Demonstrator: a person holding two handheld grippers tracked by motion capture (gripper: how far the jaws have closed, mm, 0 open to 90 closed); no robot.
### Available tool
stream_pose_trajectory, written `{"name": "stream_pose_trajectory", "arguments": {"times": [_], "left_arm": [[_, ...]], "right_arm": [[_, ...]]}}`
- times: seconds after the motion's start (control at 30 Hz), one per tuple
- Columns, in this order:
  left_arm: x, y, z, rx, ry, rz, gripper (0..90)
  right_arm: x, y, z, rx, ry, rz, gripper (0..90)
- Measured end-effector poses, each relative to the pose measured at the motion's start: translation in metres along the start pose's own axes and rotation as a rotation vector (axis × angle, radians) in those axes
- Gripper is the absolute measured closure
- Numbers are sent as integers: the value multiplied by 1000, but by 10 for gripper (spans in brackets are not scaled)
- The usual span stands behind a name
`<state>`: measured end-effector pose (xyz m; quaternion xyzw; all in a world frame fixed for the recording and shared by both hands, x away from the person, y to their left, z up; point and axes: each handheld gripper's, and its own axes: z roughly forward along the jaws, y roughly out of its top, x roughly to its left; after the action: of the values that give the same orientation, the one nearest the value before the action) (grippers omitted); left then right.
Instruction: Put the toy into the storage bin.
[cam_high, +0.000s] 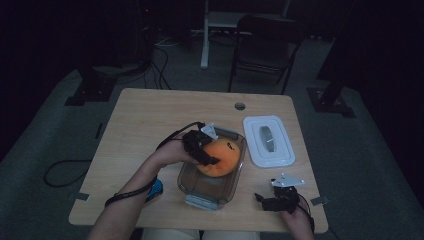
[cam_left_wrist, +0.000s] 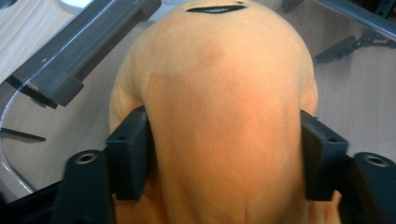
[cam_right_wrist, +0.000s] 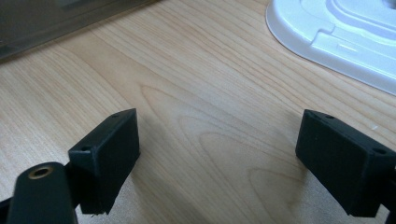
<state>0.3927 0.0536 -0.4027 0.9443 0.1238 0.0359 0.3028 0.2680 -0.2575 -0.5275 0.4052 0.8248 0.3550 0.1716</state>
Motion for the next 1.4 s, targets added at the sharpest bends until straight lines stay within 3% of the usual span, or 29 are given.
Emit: {"name": "stream_pose_trajectory", "arguments": {"times": [0.17, 0.23, 0.7, 0.83, 0.93, 1.13, 1.4], "left_arm": [[1, 0, 3, 9, 10, -22, 239], [1, 0, 4, 19, 14, -12, 234], [-3, 0, 1, 4, -13, -40, 176], [-3, -1, -7, -43, -27, -63, 164], [-3, -2, -9, -46, -22, -66, 164], [-7, -12, -31, -82, -17, -67, 164], [-11, -28, -51, -88, 18, -80, 164]], "right_arm": [[0, 0, 0, 0, 0, 0, 131], [0, 0, 0, 0, 0, 0, 131], [0, 0, 0, 0, 0, 0, 131], [0, 0, 0, 0, 0, 0, 131], [0, 0, 0, 0, 0, 0, 131], [0, 0, 0, -1, 0, -1, 131], [0, 0, 0, -1, 0, 0, 131]]}}
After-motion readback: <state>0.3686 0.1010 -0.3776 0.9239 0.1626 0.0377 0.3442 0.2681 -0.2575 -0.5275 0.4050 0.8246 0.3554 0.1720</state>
